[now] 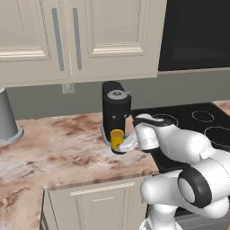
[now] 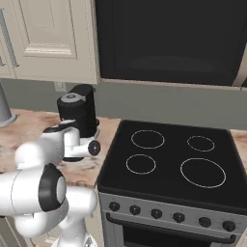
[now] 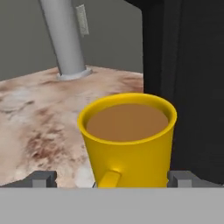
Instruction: Pick up the brewed coffee from the coffee machine and place it next to the breakfast plate on the dining counter.
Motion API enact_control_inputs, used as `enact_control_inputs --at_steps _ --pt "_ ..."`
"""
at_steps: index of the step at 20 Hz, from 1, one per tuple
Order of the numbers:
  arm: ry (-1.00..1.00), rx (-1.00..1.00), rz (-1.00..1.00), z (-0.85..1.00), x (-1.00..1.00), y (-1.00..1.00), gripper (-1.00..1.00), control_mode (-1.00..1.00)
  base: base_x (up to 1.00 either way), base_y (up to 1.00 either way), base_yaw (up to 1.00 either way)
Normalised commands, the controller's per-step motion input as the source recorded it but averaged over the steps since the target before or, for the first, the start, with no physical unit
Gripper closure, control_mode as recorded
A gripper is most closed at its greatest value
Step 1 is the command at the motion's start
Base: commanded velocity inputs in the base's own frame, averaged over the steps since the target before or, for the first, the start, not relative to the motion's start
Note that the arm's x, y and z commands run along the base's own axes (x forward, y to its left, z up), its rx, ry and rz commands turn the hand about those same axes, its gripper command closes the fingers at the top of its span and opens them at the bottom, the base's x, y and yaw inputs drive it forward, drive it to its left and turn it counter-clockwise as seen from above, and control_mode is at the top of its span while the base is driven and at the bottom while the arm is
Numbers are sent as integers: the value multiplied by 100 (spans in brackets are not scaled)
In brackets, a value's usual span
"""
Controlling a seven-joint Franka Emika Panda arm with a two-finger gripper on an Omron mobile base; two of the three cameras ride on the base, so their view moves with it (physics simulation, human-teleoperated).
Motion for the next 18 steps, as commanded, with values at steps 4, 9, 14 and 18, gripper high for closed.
enact_control_inputs --at_steps 4,9,14,18 --pt "6 0 -12 -19 27 0 100 -100 0 0 0" --pt "0 0 -3 -3 12 0 100 -100 0 0 0" --pt "-7 0 0 16 -21 -5 100 -100 0 0 0" --pt "-14 0 0 46 -48 -21 100 -100 0 0 0"
